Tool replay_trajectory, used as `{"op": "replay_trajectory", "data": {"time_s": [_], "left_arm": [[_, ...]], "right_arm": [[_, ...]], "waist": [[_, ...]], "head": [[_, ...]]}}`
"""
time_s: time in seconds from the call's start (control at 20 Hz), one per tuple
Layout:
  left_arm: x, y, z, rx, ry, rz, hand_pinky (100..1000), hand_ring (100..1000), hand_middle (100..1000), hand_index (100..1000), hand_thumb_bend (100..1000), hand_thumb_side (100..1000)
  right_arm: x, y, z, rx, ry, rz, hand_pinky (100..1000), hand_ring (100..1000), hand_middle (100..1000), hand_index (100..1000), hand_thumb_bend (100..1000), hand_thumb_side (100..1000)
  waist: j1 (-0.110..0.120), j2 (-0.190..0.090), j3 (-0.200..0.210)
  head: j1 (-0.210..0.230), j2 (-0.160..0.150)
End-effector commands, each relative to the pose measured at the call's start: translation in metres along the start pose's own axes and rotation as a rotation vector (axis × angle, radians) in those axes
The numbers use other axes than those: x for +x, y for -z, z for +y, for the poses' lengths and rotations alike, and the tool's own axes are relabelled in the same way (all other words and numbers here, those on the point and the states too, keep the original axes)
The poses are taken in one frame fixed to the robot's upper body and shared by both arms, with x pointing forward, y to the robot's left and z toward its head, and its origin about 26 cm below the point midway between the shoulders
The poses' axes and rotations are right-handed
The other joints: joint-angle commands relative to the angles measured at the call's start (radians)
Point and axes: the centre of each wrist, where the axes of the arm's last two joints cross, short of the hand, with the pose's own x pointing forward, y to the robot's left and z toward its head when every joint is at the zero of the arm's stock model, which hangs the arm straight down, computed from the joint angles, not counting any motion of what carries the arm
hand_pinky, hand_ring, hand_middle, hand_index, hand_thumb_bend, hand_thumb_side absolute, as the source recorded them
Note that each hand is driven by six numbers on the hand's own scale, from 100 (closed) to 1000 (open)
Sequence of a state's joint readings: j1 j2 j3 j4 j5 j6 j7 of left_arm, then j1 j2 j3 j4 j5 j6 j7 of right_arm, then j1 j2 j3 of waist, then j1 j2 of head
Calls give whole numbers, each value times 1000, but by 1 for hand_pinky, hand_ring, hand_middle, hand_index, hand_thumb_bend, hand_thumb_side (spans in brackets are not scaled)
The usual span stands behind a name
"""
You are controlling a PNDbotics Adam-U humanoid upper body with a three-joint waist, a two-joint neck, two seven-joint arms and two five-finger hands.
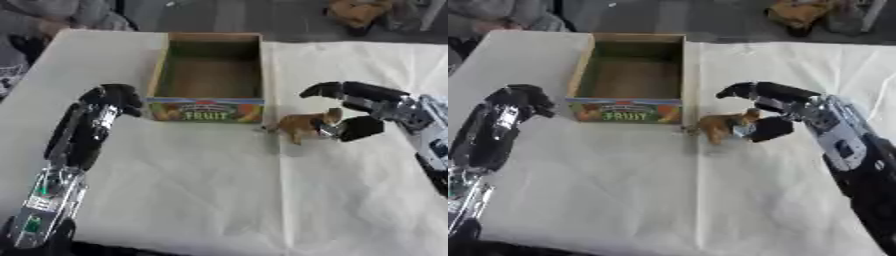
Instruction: Pick up objects on the table and place them in the box.
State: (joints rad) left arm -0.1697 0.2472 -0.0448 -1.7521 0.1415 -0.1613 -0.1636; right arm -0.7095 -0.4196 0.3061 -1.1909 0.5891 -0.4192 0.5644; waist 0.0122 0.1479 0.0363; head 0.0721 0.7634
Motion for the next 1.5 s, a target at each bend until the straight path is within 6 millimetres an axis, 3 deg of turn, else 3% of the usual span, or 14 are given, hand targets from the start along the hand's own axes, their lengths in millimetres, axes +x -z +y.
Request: {"op": "replay_trajectory", "data": {"time_s": [0.05, 0.55, 1.5], "left_arm": [[7, 4, 5, -14, 14, -22, 620, 643, 582, 707, 100, 596], [6, 4, 4, -20, 12, -20, 620, 644, 583, 707, 100, 598], [6, 4, 3, -25, 10, -20, 620, 645, 585, 708, 100, 603]], "right_arm": [[-2, -2, -9, -5, -22, 11, 908, 988, 904, 979, 100, 658], [-22, -7, 8, 33, 37, 86, 902, 979, 888, 975, 100, 700], [-28, 0, 17, 60, 38, 108, 890, 957, 860, 965, 100, 704]], "waist": [[1, -16, 1], [3, -18, 3], [4, -19, 8]], "head": [[1, 3], [-1, 6], [-4, 7]]}}
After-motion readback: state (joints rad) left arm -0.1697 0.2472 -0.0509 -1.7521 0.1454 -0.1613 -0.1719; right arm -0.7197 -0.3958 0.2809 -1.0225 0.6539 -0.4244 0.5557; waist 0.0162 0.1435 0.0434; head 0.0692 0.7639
